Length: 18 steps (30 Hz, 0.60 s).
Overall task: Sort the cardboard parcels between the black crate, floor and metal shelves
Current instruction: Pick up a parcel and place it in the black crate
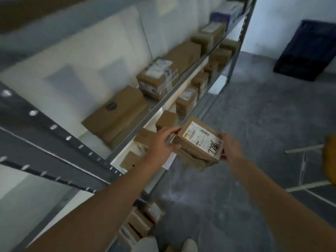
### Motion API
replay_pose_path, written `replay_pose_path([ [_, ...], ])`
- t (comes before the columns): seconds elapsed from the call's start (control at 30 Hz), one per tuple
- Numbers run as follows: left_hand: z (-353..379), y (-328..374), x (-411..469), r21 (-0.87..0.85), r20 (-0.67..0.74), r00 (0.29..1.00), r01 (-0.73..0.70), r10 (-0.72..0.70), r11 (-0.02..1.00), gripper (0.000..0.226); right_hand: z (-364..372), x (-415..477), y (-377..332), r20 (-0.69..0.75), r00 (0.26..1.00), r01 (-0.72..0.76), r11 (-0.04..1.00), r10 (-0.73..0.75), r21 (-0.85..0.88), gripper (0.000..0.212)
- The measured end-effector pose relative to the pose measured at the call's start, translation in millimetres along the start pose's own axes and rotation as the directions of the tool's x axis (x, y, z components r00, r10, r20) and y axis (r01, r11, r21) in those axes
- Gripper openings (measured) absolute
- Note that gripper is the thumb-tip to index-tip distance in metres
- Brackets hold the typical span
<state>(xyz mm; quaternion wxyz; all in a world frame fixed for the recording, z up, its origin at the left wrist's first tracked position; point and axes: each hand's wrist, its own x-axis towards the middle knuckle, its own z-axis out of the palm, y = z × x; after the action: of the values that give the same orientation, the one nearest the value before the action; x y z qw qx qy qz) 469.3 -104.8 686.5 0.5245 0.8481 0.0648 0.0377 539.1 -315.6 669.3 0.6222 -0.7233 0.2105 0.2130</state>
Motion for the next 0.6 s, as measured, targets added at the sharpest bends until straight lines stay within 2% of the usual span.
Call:
replay_pose_path([
  [0.13, -33.5, 21.4, -35.6, -0.189, -0.072, 0.993, 0.075, -0.090, 0.979, 0.050, 13.8, -37.0, -24.7, 0.096, 0.995, 0.034, 0.999, -0.032, -0.027, 0.028],
  [0.3, -55.7, 12.5, -76.0, -0.494, -0.146, 0.948, 0.178, -0.282, 0.851, 0.035, 44.5, -73.6, -39.8, 0.220, 0.937, 0.307, 0.938, -0.270, -0.161, 0.025],
  [0.4, -66.8, 8.4, -99.5, -0.571, -0.258, 0.890, 0.174, -0.376, 0.802, 0.037, 64.4, -94.2, -37.6, 0.327, 0.911, 0.328, 0.922, -0.252, -0.205, 0.022],
  [0.6, -102.5, -8.3, -173.1, -0.625, -0.492, 0.695, 0.136, -0.524, 0.768, 0.042, 127.4, -146.4, -8.1, 0.538, 0.838, 0.245, 0.945, -0.094, -0.216, 0.028],
])
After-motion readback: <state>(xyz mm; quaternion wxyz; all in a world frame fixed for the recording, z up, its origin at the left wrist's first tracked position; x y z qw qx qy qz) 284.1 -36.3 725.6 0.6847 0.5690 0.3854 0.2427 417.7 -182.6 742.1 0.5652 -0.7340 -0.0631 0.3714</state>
